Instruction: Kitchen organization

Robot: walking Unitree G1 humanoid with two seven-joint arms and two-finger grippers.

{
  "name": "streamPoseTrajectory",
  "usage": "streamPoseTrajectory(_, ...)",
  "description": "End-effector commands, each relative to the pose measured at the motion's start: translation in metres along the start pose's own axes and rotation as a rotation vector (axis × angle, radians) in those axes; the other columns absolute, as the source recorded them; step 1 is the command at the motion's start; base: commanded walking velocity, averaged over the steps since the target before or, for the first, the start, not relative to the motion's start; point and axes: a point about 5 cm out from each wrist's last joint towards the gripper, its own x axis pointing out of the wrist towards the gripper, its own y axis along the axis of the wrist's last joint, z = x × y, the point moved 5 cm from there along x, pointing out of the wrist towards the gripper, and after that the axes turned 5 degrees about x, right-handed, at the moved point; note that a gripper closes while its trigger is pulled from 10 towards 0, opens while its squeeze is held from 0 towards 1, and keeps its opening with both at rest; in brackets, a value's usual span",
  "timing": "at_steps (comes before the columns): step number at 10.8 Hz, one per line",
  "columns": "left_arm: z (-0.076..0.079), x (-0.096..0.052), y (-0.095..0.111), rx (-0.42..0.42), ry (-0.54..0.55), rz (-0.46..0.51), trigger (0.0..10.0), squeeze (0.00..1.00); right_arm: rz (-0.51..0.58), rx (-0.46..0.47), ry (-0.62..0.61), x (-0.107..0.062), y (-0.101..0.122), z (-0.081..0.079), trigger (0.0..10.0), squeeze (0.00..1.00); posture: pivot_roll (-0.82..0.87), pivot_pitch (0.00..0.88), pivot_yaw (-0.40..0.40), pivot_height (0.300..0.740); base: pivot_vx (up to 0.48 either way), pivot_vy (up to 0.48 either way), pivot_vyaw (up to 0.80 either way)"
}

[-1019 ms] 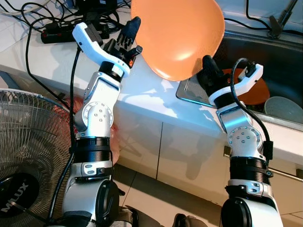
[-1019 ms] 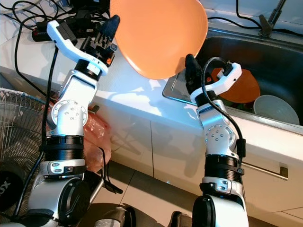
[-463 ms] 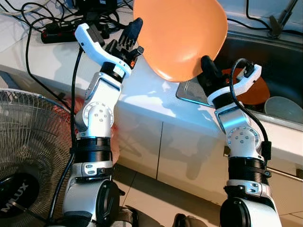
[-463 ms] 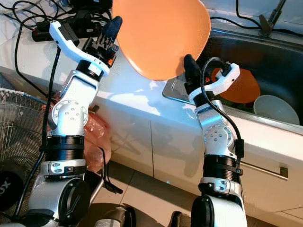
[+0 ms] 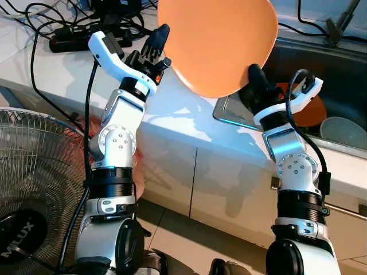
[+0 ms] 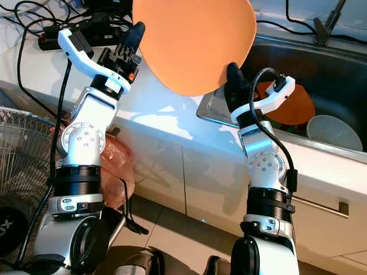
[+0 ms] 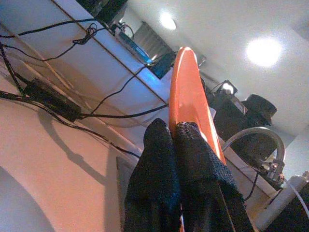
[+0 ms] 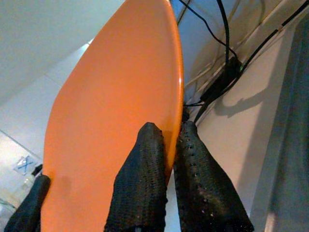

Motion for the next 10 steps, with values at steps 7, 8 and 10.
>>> streamPoseTrajectory(7,0.012,0.002,-0.020,0.177,-0.052,-0.103,10.0,1.00,-0.023,-0.008,0.018,0.001,-0.006,-0.006,0.0,0.00,0.00,0.140,0.041,0.740,0.000,0.000,0.00)
streamPoseTrajectory(8,0.011,0.002,-0.022,0.193,-0.052,-0.113,10.0,0.00,-0.022,-0.008,0.016,0.000,-0.006,-0.006,0.0,0.00,0.00,0.140,0.041,0.740,0.000,0.000,0.00)
streamPoseTrajectory(10,0.011,0.002,-0.021,0.187,-0.053,-0.110,10.0,0.00,-0.013,-0.011,0.010,0.001,-0.004,-0.005,0.0,0.00,0.01,0.140,0.040,0.740,0.000,0.000,0.00)
